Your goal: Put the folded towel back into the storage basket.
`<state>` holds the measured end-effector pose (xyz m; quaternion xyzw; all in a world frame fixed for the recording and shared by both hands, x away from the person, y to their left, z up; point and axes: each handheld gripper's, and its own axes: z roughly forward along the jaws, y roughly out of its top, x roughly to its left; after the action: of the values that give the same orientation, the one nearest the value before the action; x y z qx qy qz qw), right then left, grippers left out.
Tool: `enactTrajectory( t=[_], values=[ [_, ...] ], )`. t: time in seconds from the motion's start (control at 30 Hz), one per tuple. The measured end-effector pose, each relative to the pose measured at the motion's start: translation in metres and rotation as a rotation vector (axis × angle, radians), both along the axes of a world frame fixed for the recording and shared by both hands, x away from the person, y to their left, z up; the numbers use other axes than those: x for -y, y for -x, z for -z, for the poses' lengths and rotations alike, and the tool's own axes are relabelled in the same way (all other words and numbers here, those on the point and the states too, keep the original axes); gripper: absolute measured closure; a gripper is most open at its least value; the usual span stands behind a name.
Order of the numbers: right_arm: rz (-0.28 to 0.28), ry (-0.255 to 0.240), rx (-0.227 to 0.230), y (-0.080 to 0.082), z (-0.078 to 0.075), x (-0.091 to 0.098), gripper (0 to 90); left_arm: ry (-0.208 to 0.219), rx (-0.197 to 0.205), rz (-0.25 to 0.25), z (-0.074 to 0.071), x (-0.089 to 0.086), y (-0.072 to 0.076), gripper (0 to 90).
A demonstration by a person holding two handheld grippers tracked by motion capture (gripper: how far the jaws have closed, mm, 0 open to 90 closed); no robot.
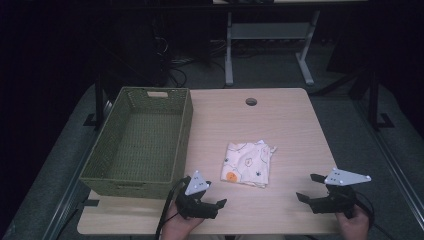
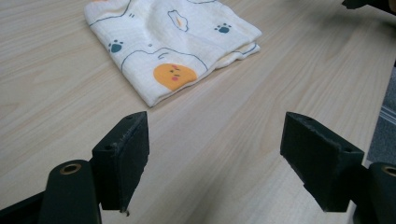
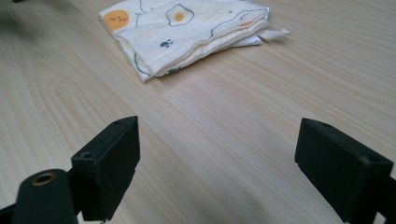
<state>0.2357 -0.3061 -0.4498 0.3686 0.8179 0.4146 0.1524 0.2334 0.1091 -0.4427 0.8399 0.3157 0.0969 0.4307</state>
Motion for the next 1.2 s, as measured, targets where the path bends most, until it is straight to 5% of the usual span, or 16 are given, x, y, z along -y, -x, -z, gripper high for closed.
enactTrajectory(
  t=[0.27, 0.3, 0.57, 0.83, 1.2],
  values=[
    [0.022, -0.033, 0.006, 0.003, -0.001, 0.006, 13.5, -0.002, -0.009, 0.020, 0.001, 0.006, -0.006, 23.7],
    [0.022, -0.040, 0.012, 0.004, -0.001, 0.005, 13.5, -0.032, 0.014, 0.034, -0.003, 0.009, -0.006, 23.7],
    [0.040, -0.055, 0.024, 0.006, -0.004, 0.005, 13.5, -0.057, 0.058, 0.061, -0.022, 0.017, -0.016, 23.6],
    [0.031, -0.051, 0.023, 0.004, -0.004, 0.004, 13.5, -0.098, 0.011, 0.098, -0.026, 0.040, -0.034, 23.2],
    [-0.005, -0.038, 0.023, 0.004, -0.004, 0.000, 13.5, -0.193, -0.001, 0.118, -0.029, 0.070, -0.057, 27.2]
  ],
)
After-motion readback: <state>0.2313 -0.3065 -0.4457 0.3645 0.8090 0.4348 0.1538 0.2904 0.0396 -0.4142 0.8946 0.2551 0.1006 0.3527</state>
